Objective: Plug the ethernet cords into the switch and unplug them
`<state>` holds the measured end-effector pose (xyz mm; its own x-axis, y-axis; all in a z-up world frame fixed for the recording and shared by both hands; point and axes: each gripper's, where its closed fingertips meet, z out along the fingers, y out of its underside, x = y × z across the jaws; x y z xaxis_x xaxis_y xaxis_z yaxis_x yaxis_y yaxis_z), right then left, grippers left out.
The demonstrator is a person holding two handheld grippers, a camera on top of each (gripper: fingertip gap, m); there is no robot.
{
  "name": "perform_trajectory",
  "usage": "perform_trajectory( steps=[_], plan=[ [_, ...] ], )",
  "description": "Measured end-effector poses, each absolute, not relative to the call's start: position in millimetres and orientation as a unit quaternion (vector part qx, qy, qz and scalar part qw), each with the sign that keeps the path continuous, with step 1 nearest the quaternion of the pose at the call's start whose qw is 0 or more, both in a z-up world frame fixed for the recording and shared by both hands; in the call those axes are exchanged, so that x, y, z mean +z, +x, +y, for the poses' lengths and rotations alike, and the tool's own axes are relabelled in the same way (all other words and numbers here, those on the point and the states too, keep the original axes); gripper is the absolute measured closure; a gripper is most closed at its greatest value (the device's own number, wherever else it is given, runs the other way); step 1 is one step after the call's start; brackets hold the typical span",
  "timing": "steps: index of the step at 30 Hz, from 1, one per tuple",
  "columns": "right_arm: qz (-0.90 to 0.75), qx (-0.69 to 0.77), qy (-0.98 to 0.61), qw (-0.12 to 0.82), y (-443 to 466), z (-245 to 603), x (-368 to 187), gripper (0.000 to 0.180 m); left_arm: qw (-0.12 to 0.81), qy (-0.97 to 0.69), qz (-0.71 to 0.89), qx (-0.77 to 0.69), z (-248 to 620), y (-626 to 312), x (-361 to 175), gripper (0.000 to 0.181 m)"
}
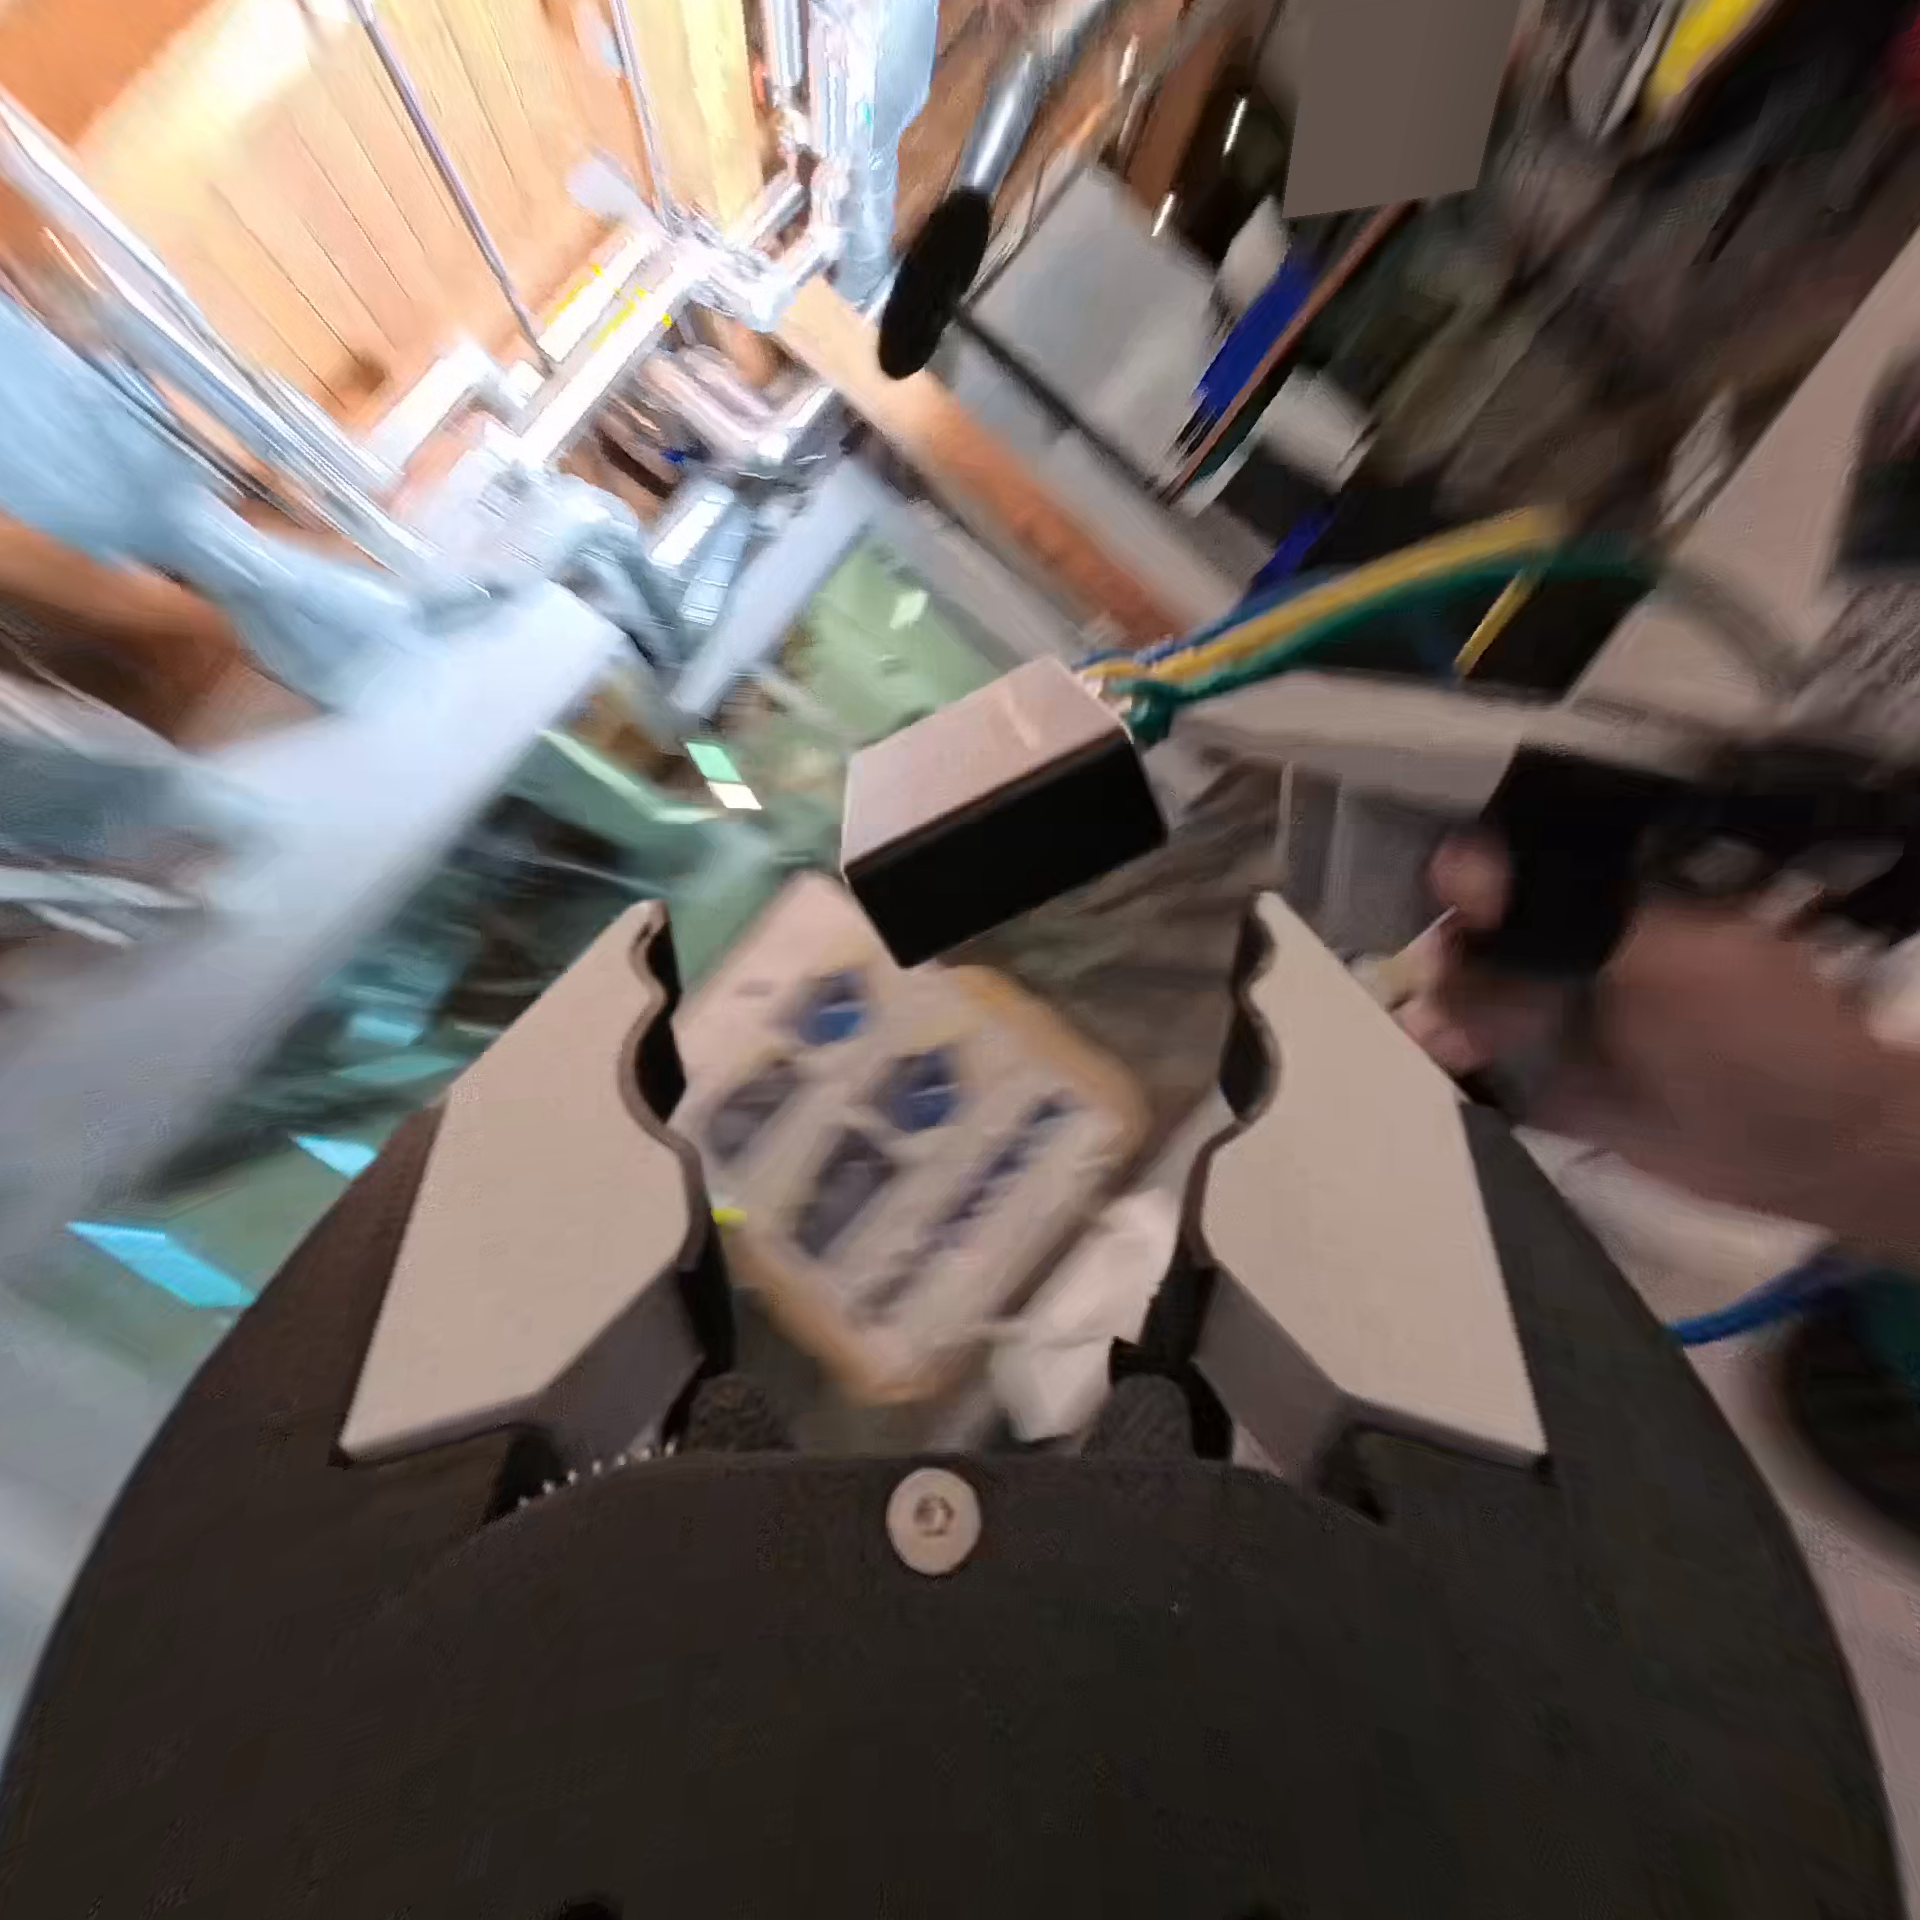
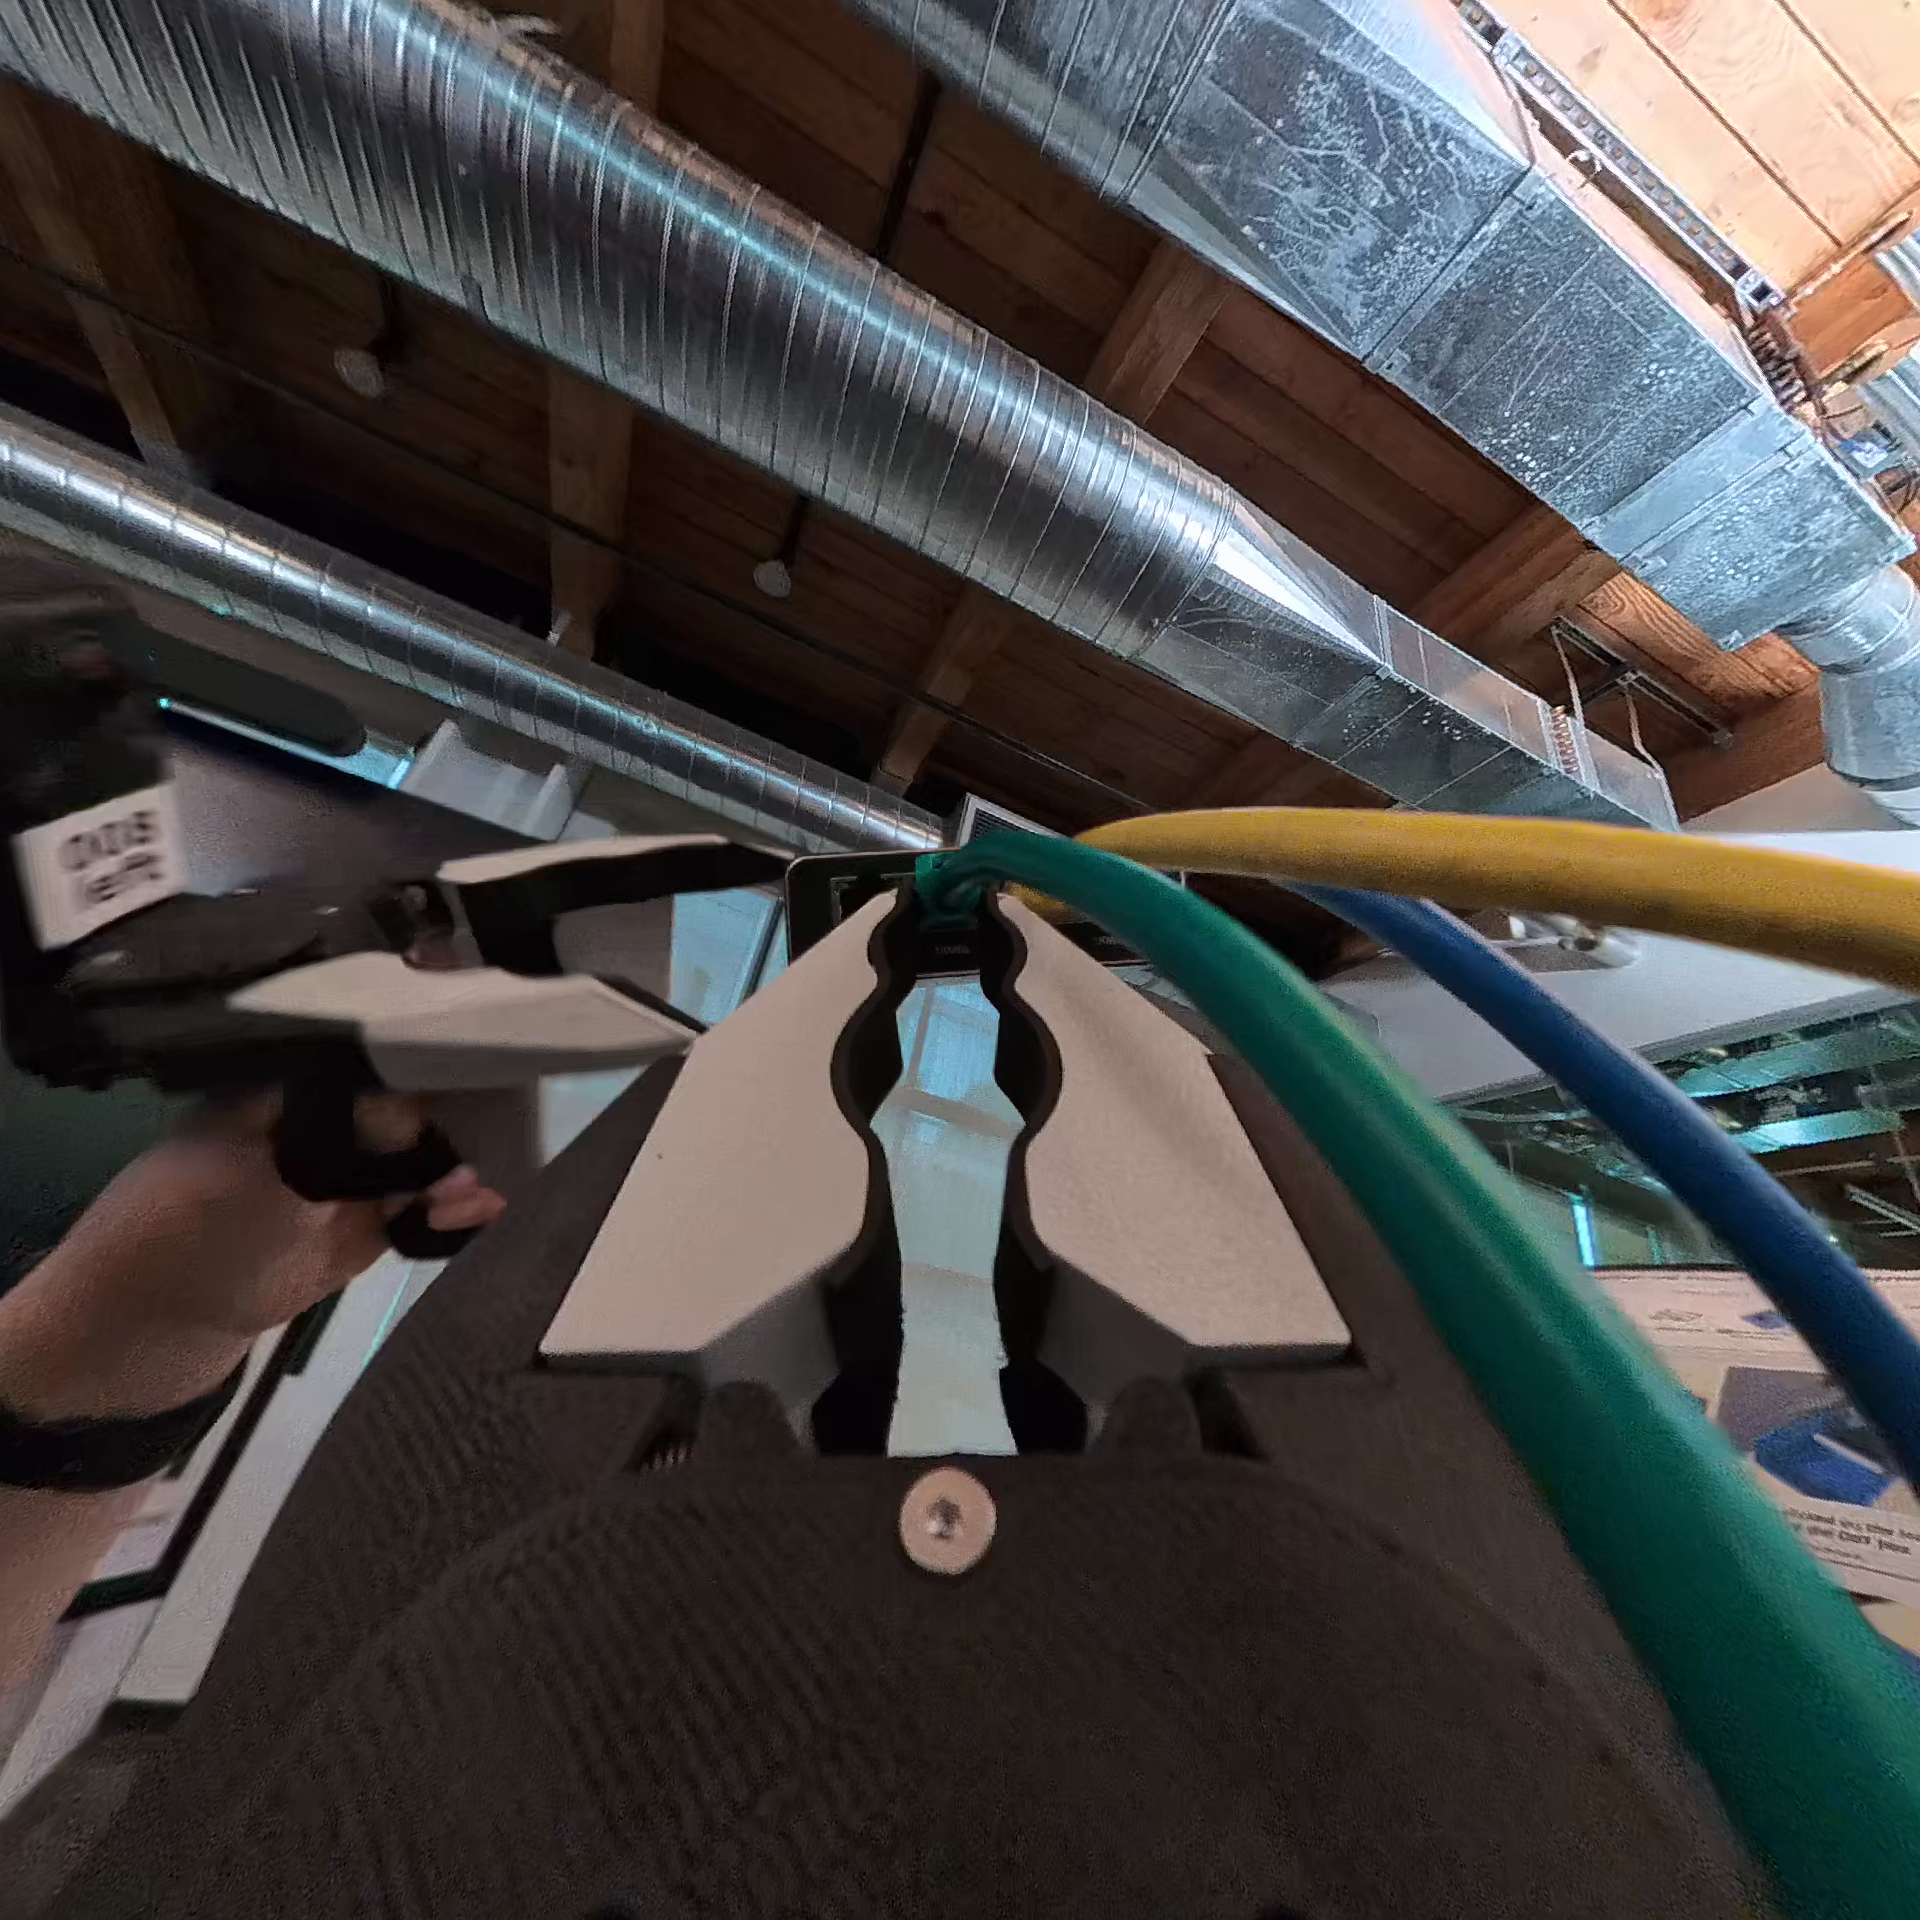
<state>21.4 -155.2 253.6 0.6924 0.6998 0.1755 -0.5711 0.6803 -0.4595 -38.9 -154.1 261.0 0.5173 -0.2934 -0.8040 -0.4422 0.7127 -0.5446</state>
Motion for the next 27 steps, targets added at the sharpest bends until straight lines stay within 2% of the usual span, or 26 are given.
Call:
perform_trajectory(
  steps=[3,6,8,10,13,27],
  plan=[
    [-0.186,0.326,-0.2,0.905,7.4,-150.2,247.4,0.17,0.758,-0.445,0.441,-0.181,-141.3,-46.4,258.7,0.065],
    [-0.205,0.296,-0.211,0.909,-5.3,-146.3,239.0,0.17,0.722,-0.46,0.433,-0.282,-124.4,-33.9,243.5,0.062],
    [-0.216,0.284,-0.212,0.91,-12.0,-146.2,234.1,0.17,0.733,-0.445,0.441,-0.266,-115.2,-28.8,236.2,0.072],
    [-0.22,0.283,-0.213,0.909,-12.3,-143.1,232.6,0.17,0.766,-0.396,0.444,-0.242,-117.7,-31.1,240.9,0.104],
    [-0.232,0.293,-0.206,0.904,-14.9,-142.2,230.0,0.169,0.794,-0.354,0.451,-0.202,-121.5,-33.0,244.7,0.103],
    [-0.252,0.307,-0.202,0.895,-25.7,-149.2,229.8,0.17,0.808,-0.32,0.483,-0.112,-138.1,-41.9,250.7,0.105]
  ],
)
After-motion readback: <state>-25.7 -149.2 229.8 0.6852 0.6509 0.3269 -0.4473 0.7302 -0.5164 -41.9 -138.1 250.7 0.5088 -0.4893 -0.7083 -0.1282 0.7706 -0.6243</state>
